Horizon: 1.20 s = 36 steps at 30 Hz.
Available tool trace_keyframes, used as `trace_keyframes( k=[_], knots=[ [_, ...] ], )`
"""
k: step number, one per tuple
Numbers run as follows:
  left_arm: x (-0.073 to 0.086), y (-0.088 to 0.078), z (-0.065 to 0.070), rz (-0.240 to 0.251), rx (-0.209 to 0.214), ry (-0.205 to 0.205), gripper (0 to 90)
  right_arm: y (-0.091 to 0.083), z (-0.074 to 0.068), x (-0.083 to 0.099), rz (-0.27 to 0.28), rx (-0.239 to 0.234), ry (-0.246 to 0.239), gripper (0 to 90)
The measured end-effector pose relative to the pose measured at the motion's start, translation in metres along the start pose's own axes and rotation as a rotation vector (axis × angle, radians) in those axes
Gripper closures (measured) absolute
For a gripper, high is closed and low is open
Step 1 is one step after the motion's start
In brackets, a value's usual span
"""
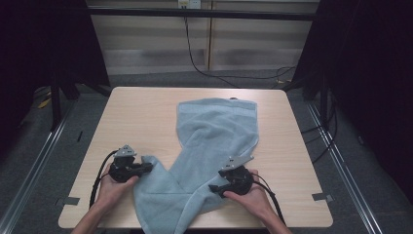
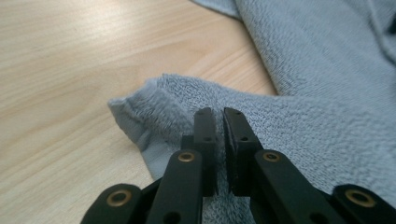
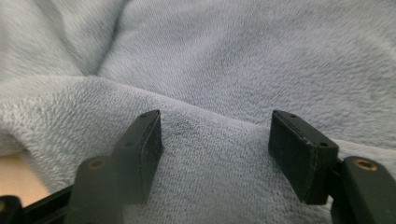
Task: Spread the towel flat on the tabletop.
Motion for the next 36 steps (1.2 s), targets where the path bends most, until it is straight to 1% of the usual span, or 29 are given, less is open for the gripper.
trace_keyframes(
  k=[1, 2, 4, 5, 6, 8, 9, 10, 12, 14, 15, 16, 18, 19, 20, 21, 22, 23, 24, 27, 28, 29, 30, 31, 32, 33, 34, 35, 36],
  knots=[
    [0.0, 0.0, 0.0, 0.0, 0.0, 0.0, 85.2, 0.0, 0.0, 0.0, 0.0, 0.0, 0.0, 40.0],
    [-0.006, -0.01, 0.001, 0.044, 0.008, -0.009, 85.3, 0.002, 0.002, 0.002, -0.003, 0.034, -0.047, 49.4],
    [-0.011, -0.02, 0.003, 0.086, 0.019, -0.02, 85.5, 0.0, 0.004, 0.002, 0.001, 0.053, -0.038, 69.3],
    [-0.011, -0.02, 0.003, 0.086, 0.019, -0.02, 85.5, -0.001, 0.006, 0.002, 0.008, 0.063, -0.038, 76.3],
    [-0.015, -0.03, 0.005, 0.127, 0.029, -0.033, 85.5, -0.003, 0.01, 0.002, 0.012, 0.081, -0.036, 78.6],
    [-0.017, -0.035, 0.007, 0.143, 0.031, -0.033, 85.5, -0.004, 0.011, 0.002, 0.018, 0.082, -0.03, 79.9],
    [-0.018, -0.041, 0.009, 0.153, 0.037, -0.031, 85.5, -0.012, 0.016, -0.001, 0.049, 0.096, -0.016, 79.9],
    [-0.017, -0.043, 0.01, 0.156, 0.035, -0.032, 85.5, -0.02, 0.019, -0.005, 0.091, 0.092, 0.006, 79.5],
    [-0.016, -0.045, 0.013, 0.159, 0.046, -0.044, 85.5, -0.033, 0.024, -0.011, 0.145, 0.1, 0.018, 79.1],
    [-0.013, -0.047, 0.017, 0.151, 0.053, -0.037, 85.5, -0.052, 0.029, -0.017, 0.202, 0.113, 0.043, 77.8],
    [-0.013, -0.047, 0.017, 0.151, 0.053, -0.037, 85.5, -0.052, 0.029, -0.017, 0.202, 0.113, 0.043, 77.8],
    [-0.01, -0.049, 0.022, 0.142, 0.057, -0.037, 85.5, -0.066, 0.032, -0.017, 0.236, 0.137, 0.048, 78.6],
    [-0.008, -0.05, 0.024, 0.137, 0.059, -0.037, 85.5, -0.083, 0.036, -0.013, 0.26, 0.16, 0.062, 79.1],
    [-0.005, -0.053, 0.026, 0.132, 0.061, -0.047, 85.5, -0.091, 0.038, -0.009, 0.263, 0.178, 0.063, 80.0],
    [-0.005, -0.053, 0.026, 0.132, 0.061, -0.047, 85.5, -0.091, 0.038, -0.009, 0.263, 0.178, 0.063, 80.0],
    [0.0, -0.056, 0.029, 0.13, 0.07, -0.06, 85.5, -0.102, 0.041, -0.001, 0.266, 0.198, 0.079, 84.6],
    [0.003, -0.058, 0.031, 0.125, 0.08, -0.061, 85.5, -0.109, 0.044, 0.007, 0.251, 0.223, 0.082, 84.9],
    [0.003, -0.058, 0.031, 0.125, 0.08, -0.061, 85.5, -0.109, 0.044, 0.007, 0.251, 0.223, 0.082, 84.9],
    [0.009, -0.061, 0.035, 0.114, 0.091, -0.065, 85.4, -0.118, 0.047, 0.022, 0.225, 0.241, 0.106, 84.9],
    [0.013, -0.065, 0.046, 0.114, 0.163, -0.081, 82.4, -0.129, 0.047, 0.047, 0.2, 0.247, 0.142, 84.9],
    [0.013, -0.065, 0.046, 0.114, 0.163, -0.081, 80.4, -0.132, 0.046, 0.054, 0.186, 0.251, 0.144, 84.5],
    [0.012, -0.066, 0.051, 0.119, 0.214, -0.093, 78.2, -0.135, 0.045, 0.06, 0.176, 0.26, 0.15, 84.0],
    [0.01, -0.067, 0.054, 0.131, 0.226, -0.072, 75.9, -0.137, 0.045, 0.063, 0.17, 0.269, 0.156, 82.7],
    [0.01, -0.067, 0.054, 0.131, 0.226, -0.072, 73.0, -0.14, 0.046, 0.066, 0.165, 0.277, 0.157, 78.8],
    [0.004, -0.065, 0.056, 0.138, 0.244, -0.066, 68.1, -0.144, 0.047, 0.068, 0.167, 0.294, 0.159, 71.5],
    [0.002, -0.063, 0.056, 0.135, 0.243, -0.062, 65.0, -0.146, 0.048, 0.067, 0.175, 0.304, 0.169, 63.0],
    [0.002, -0.063, 0.056, 0.135, 0.243, -0.062, 62.9, -0.146, 0.048, 0.067, 0.175, 0.304, 0.169, 63.0],
    [-0.002, -0.052, 0.052, 0.111, 0.229, -0.059, 60.3, -0.15, 0.052, 0.063, 0.19, 0.337, 0.173, 58.8],
    [-0.002, -0.052, 0.052, 0.111, 0.229, -0.059, 58.5, -0.15, 0.052, 0.059, 0.198, 0.334, 0.17, 58.8]
  ],
)
Point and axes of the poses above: each handheld gripper's, and its own axes: y roughly forward along the jaws, x roughly out of its underside, z roughly to its right, the point moved 6 cm from there along y, roughly forward along the jaws, and after that the axes turned 11 degrees about z, right-handed, at the moved point
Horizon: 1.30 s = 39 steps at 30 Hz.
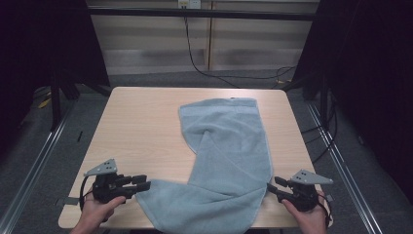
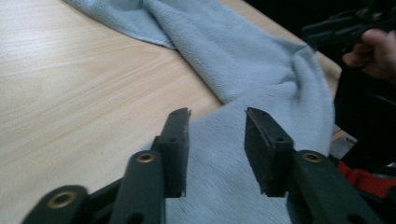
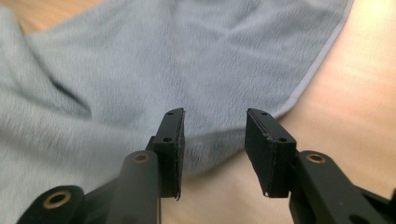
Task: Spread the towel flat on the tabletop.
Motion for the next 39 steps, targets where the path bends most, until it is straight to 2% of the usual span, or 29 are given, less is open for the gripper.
trace_keyframes(
  k=[1, 3, 4, 5, 6, 7, 8, 9, 11, 12, 13, 14, 16, 18, 20, 21, 22, 23, 24, 26, 27, 28, 31, 32, 33, 34, 35, 37, 39],
  knots=[
    [0.0, 0.014, -0.008, -0.047, -0.018, 0.009, 57.4, 0.002, -0.001, -0.003, 0.002, -0.009, -0.006, 58.1],
    [0.0, 0.02, -0.012, -0.064, -0.025, 0.014, 57.0, 0.013, -0.009, -0.01, -0.004, -0.038, -0.024, 57.5],
    [0.001, 0.032, -0.017, -0.09, -0.039, 0.009, 57.0, 0.013, -0.009, -0.01, -0.004, -0.038, -0.024, 57.5],
    [0.002, 0.049, -0.023, -0.128, -0.058, 0.024, 57.3, 0.034, -0.021, -0.018, -0.021, -0.079, -0.055, 57.2],
    [0.002, 0.049, -0.023, -0.128, -0.058, 0.024, 58.4, 0.034, -0.021, -0.018, -0.021, -0.079, -0.055, 57.2],
    [0.001, 0.068, -0.024, -0.153, -0.032, 0.025, 58.8, 0.053, -0.03, -0.025, -0.031, -0.111, -0.076, 55.9],
    [0.001, 0.068, -0.024, -0.153, -0.032, 0.025, 59.8, 0.053, -0.03, -0.025, -0.031, -0.111, -0.076, 55.9],
    [0.003, 0.079, -0.019, -0.184, -0.029, 0.037, 60.0, 0.077, -0.039, -0.035, -0.053, -0.136, -0.103, 53.8],
    [0.006, 0.081, -0.013, -0.2, -0.008, 0.051, 60.6, 0.084, -0.041, -0.04, -0.051, -0.142, -0.102, 53.3],
    [0.013, 0.08, 0.0, -0.236, 0.023, 0.098, 60.9, 0.105, -0.045, -0.052, -0.045, -0.173, -0.084, 52.6],
    [0.013, 0.08, 0.0, -0.236, 0.023, 0.098, 61.4, 0.112, -0.046, -0.055, -0.049, -0.178, -0.084, 52.5],
    [0.021, 0.074, 0.007, -0.252, 0.023, 0.121, 61.4, 0.123, -0.048, -0.058, -0.063, -0.18, -0.095, 52.5],
    [0.028, 0.068, 0.008, -0.264, 0.022, 0.134, 61.1, 0.137, -0.05, -0.058, -0.099, -0.178, -0.115, 51.7],
    [0.031, 0.065, 0.009, -0.268, 0.03, 0.133, 62.0, 0.152, -0.051, -0.054, -0.142, -0.18, -0.094, 50.5],
    [0.034, 0.062, 0.012, -0.273, 0.041, 0.139, 68.9, 0.156, -0.05, -0.052, -0.151, -0.173, -0.097, 49.7],
    [0.038, 0.058, 0.017, -0.297, 0.061, 0.129, 75.7, 0.166, -0.048, -0.047, -0.175, -0.165, -0.092, 49.0],
    [0.04, 0.055, 0.021, -0.307, 0.075, 0.133, 81.3, 0.169, -0.046, -0.044, -0.185, -0.156, -0.087, 50.3],
    [0.041, 0.052, 0.024, -0.316, 0.09, 0.136, 84.9, 0.17, -0.044, -0.042, -0.188, -0.158, -0.076, 56.6],
    [0.043, 0.049, 0.028, -0.306, 0.113, 0.118, 86.3, 0.171, -0.044, -0.04, -0.192, -0.17, -0.071, 62.3],
    [0.044, 0.041, 0.033, -0.291, 0.159, 0.087, 87.2, 0.169, -0.042, -0.039, -0.189, -0.154, -0.091, 79.1],
    [0.044, 0.041, 0.033, -0.291, 0.159, 0.087, 87.2, 0.166, -0.041, -0.039, -0.184, -0.149, -0.11, 82.9],
    [0.043, 0.035, 0.036, -0.258, 0.18, 0.062, 87.2, 0.163, -0.04, -0.04, -0.169, -0.146, -0.097, 84.8],
    [0.037, 0.032, 0.035, -0.221, 0.185, 0.047, 86.8, 0.152, -0.032, -0.043, -0.137, -0.118, -0.068, 85.6],
    [0.037, 0.032, 0.035, -0.221, 0.185, 0.047, 86.3, 0.152, -0.032, -0.043, -0.137, -0.118, -0.068, 85.6],
    [0.031, 0.035, 0.032, -0.194, 0.164, 0.038, 84.8, 0.147, -0.026, -0.043, -0.124, -0.102, -0.049, 85.6],
    [0.027, 0.038, 0.028, -0.187, 0.141, 0.04, 83.4, 0.145, -0.023, -0.041, -0.131, -0.096, -0.046, 85.5],
    [0.027, 0.038, 0.028, -0.187, 0.141, 0.04, 81.0, 0.144, -0.019, -0.038, -0.147, -0.082, -0.046, 85.4],
    [0.011, 0.053, 0.017, -0.161, 0.103, 0.03, 74.5, 0.145, -0.014, -0.029, -0.171, -0.09, -0.033, 85.1],
    [-0.003, 0.067, 0.005, -0.141, 0.066, 0.035, 70.0, 0.145, -0.013, -0.027, -0.163, -0.109, 0.01, 85.2]
  ],
)
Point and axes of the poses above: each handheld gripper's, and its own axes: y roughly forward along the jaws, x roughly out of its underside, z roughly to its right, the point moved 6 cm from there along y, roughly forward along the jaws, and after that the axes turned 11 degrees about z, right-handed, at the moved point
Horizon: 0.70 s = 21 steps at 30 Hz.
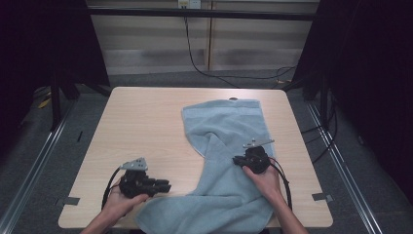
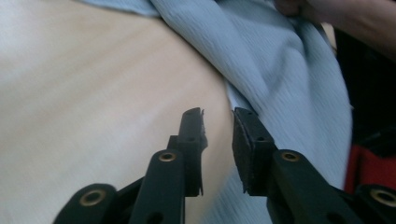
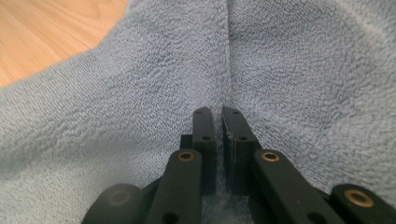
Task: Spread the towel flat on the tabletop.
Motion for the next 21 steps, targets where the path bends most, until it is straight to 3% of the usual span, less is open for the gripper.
trace_keyframes(
  k=[2, 6, 7, 10, 12, 13, 14, 17, 21],
  knots=[
    [-0.005, 0.004, -0.005, 0.012, -0.019, -0.001, 65.8, 0.001, -0.001, 0.0, -0.002, -0.008, -0.001, 85.3],
    [-0.026, 0.03, -0.043, 0.061, -0.131, -0.053, 61.2, 0.01, -0.017, -0.001, 0.007, -0.038, -0.036, 85.2],
    [-0.028, 0.036, -0.05, 0.053, -0.156, -0.059, 61.2, 0.013, -0.02, -0.002, 0.012, -0.056, -0.038, 85.2],
    [-0.031, 0.045, -0.059, 0.056, -0.173, -0.069, 61.3, 0.018, -0.025, -0.004, 0.02, -0.079, -0.039, 85.2],
    [-0.037, 0.061, -0.072, 0.055, -0.219, -0.063, 61.3, 0.026, -0.036, -0.007, 0.025, -0.111, -0.053, 85.2],
    [-0.037, 0.061, -0.072, 0.055, -0.219, -0.063, 61.3, 0.028, -0.039, -0.007, 0.023, -0.12, -0.057, 85.2],
    [-0.038, 0.071, -0.076, 0.058, -0.231, -0.074, 61.3, 0.029, -0.043, -0.007, 0.022, -0.133, -0.057, 85.2],
    [-0.034, 0.081, -0.079, 0.023, -0.274, -0.029, 61.4, 0.032, -0.053, -0.007, 0.026, -0.169, -0.076, 85.1],
    [-0.034, 0.088, -0.08, 0.044, -0.262, -0.045, 55.1, 0.033, -0.065, -0.006, 0.021, -0.198, -0.107, 84.1]
  ],
)
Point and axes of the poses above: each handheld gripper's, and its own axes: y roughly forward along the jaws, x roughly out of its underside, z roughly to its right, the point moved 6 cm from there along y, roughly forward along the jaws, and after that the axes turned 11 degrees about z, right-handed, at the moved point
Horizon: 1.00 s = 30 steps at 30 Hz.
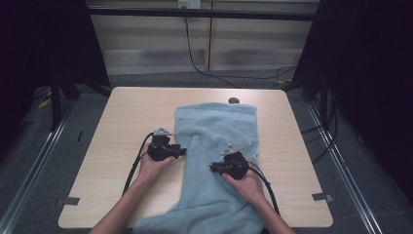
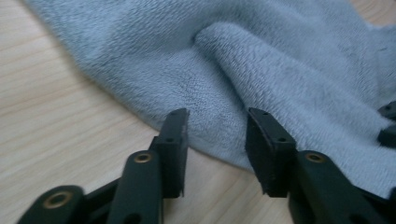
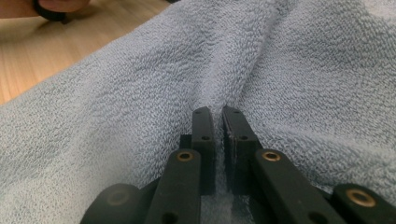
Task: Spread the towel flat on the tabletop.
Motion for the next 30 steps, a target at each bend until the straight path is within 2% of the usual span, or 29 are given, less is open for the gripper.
trace_keyframes(
  k=[1, 3, 4, 5, 6, 7, 8, 9, 10, 13, 14, 16, 17, 19, 21, 22, 23, 24, 26, 27, 28, 30],
  knots=[
    [0.0, 0.0, 0.0, 0.0, 0.0, 0.0, 51.9, 0.0, 0.0, 0.0, 0.0, 0.0, 0.0, 84.1],
    [0.0, 0.005, 0.007, -0.009, 0.001, 0.043, 50.8, 0.0, 0.0, 0.0, 0.003, -0.004, 0.01, 83.3],
    [0.0, 0.005, 0.007, -0.009, 0.001, 0.043, 50.2, 0.0, 0.0, 0.0, 0.003, -0.007, 0.01, 82.9],
    [0.0, 0.008, 0.011, -0.025, -0.028, 0.121, 50.5, -0.001, 0.0, 0.0, 0.002, -0.007, 0.011, 82.8],
    [0.0, 0.008, 0.011, -0.025, -0.028, 0.121, 55.1, -0.001, -0.001, 0.0, 0.002, -0.006, 0.008, 82.4],
    [0.0, 0.009, 0.012, -0.028, -0.05, 0.145, 62.1, 0.0, -0.001, 0.0, 0.003, -0.006, 0.003, 82.1],
    [0.0, 0.01, 0.012, -0.036, -0.071, 0.202, 68.1, -0.001, -0.001, 0.0, -0.001, -0.003, -0.003, 81.7],
    [-0.001, 0.01, 0.012, -0.039, -0.102, 0.224, 77.4, 0.0, -0.002, 0.0, 0.002, -0.003, -0.006, 81.5],
    [-0.001, 0.011, 0.011, -0.045, -0.102, 0.228, 83.4, -0.001, -0.002, 0.0, -0.001, 0.003, -0.009, 81.4],
    [-0.002, 0.01, 0.008, -0.044, -0.113, 0.214, 86.6, -0.002, -0.003, 0.0, -0.007, 0.013, -0.026, 80.8],
    [-0.003, 0.004, 0.001, -0.024, -0.102, 0.145, 86.6, -0.004, -0.002, 0.0, -0.005, 0.019, -0.029, 80.8],
    [-0.003, 0.001, -0.003, -0.012, -0.109, 0.133, 86.6, -0.009, 0.0, -0.002, 0.01, 0.033, -0.03, 81.8],
    [-0.005, -0.012, -0.015, 0.021, -0.121, 0.089, 86.6, -0.013, 0.003, -0.003, 0.016, 0.045, -0.038, 82.8],
    [-0.01, -0.022, -0.024, 0.05, -0.129, 0.07, 86.6, -0.021, 0.007, -0.006, 0.036, 0.054, -0.025, 83.3],
    [-0.016, -0.036, -0.03, 0.083, -0.103, 0.04, 86.6, -0.027, 0.01, -0.008, 0.041, 0.066, -0.024, 83.0],
    [-0.016, -0.036, -0.03, 0.083, -0.103, 0.04, 86.6, -0.027, 0.01, -0.008, 0.041, 0.066, -0.024, 83.0],
    [-0.018, -0.042, -0.032, 0.098, -0.108, 0.052, 86.6, -0.029, 0.011, -0.008, 0.049, 0.061, -0.024, 82.1],
    [-0.023, -0.052, -0.036, 0.116, -0.131, 0.074, 86.6, -0.03, 0.009, -0.01, 0.058, 0.048, -0.017, 80.0],
    [-0.029, -0.062, -0.042, 0.16, -0.142, 0.06, 86.5, -0.029, 0.007, -0.011, 0.062, 0.06, -0.034, 77.2],
    [-0.031, -0.065, -0.044, 0.168, -0.152, 0.051, 86.4, -0.028, 0.006, -0.012, 0.069, 0.065, -0.034, 72.7],
    [-0.034, -0.068, -0.049, 0.17, -0.174, 0.042, 86.2, -0.027, 0.006, -0.012, 0.069, 0.07, -0.031, 71.5],
    [-0.035, -0.07, -0.054, 0.165, -0.181, 0.032, 84.8, -0.026, 0.007, -0.013, 0.071, 0.075, -0.033, 70.6]
  ],
)
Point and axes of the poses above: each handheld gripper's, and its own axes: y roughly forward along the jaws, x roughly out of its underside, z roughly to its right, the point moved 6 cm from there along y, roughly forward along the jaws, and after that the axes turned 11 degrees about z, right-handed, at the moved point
